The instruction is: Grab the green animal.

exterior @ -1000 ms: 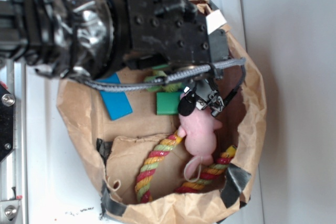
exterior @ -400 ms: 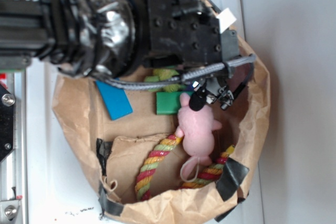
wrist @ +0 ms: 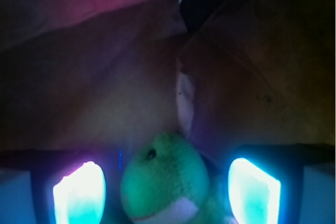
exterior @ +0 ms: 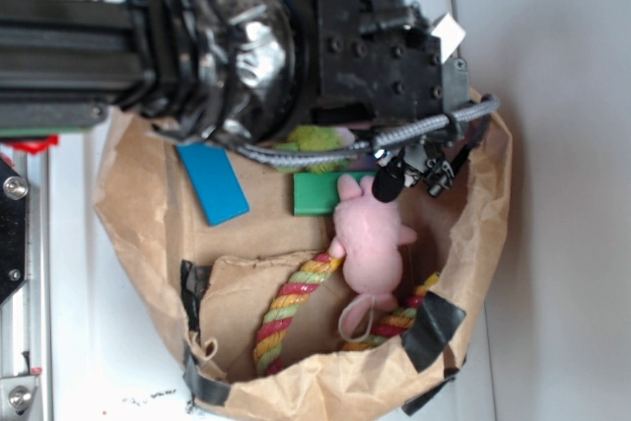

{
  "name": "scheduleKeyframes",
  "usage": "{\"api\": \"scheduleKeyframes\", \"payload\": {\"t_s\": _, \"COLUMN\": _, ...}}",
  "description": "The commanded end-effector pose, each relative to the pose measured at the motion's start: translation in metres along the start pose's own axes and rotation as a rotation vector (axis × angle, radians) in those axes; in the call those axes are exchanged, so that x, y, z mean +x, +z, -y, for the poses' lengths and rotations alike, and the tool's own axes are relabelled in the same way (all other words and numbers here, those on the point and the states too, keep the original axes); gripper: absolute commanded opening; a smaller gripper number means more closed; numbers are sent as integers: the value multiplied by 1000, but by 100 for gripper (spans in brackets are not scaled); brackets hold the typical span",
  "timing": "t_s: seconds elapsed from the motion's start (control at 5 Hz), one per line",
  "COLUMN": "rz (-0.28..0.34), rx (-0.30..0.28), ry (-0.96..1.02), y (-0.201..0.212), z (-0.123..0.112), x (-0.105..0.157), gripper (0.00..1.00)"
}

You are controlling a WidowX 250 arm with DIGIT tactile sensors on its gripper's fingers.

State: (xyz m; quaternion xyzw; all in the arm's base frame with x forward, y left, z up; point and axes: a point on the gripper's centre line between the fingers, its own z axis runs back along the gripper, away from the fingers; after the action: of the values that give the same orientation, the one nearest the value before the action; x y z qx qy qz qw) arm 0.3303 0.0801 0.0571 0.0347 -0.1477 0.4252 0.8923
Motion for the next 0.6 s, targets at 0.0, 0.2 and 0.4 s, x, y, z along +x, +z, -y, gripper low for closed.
{"api": "scheduleKeyframes", "payload": {"t_s": 0.0, "rz": 69, "rx": 4, "ry": -10, "y": 3, "z": 6, "x": 3, "gripper": 100}}
{"api": "scheduleKeyframes", "payload": {"t_s": 0.2, "rz": 74, "rx": 12, "ry": -37, "y": -1, "z": 7, "x": -10, "gripper": 100}}
{"api": "scheduleKeyframes", "payload": {"t_s": 0.4, "rz": 75, "rx": 10, "ry": -76, "y": 0, "z": 4, "x": -25, "gripper": 100}}
